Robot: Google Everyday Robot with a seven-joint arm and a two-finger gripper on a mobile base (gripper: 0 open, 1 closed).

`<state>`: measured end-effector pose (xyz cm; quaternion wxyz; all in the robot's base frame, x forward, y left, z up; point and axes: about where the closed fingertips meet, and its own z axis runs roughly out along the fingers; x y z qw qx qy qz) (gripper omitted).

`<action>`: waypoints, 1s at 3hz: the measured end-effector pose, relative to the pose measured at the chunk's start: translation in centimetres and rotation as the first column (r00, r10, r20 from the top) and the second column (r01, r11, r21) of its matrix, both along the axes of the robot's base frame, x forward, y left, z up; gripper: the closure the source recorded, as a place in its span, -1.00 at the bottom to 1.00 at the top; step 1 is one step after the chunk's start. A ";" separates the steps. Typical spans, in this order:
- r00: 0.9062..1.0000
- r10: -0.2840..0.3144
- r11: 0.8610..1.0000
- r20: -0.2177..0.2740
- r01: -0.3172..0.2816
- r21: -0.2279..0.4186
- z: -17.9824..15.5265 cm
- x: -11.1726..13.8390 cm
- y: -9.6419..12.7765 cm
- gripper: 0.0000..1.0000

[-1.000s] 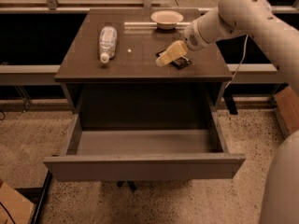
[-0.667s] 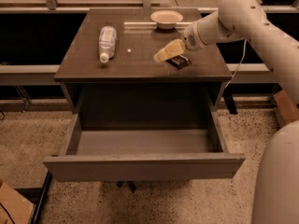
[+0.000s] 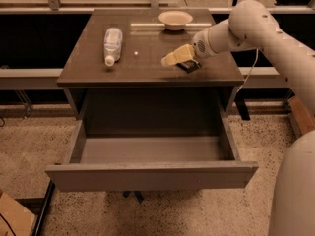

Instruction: Place rxbar chocolate into top drawer

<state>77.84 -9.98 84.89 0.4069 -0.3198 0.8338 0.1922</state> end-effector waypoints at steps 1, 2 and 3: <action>0.999 -0.037 0.999 -0.016 0.037 0.011 -1.5 1.4 0.2 -1.00; 0.996 -0.076 0.997 -0.047 0.075 -0.008 -3.5 2.2 -0.2 -0.68; 0.995 -0.081 0.997 -0.051 0.080 -0.015 -3.7 2.2 -0.3 -0.20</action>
Offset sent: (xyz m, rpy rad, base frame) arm 0.0313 -0.0098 -0.0476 -0.0130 0.0683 -0.1143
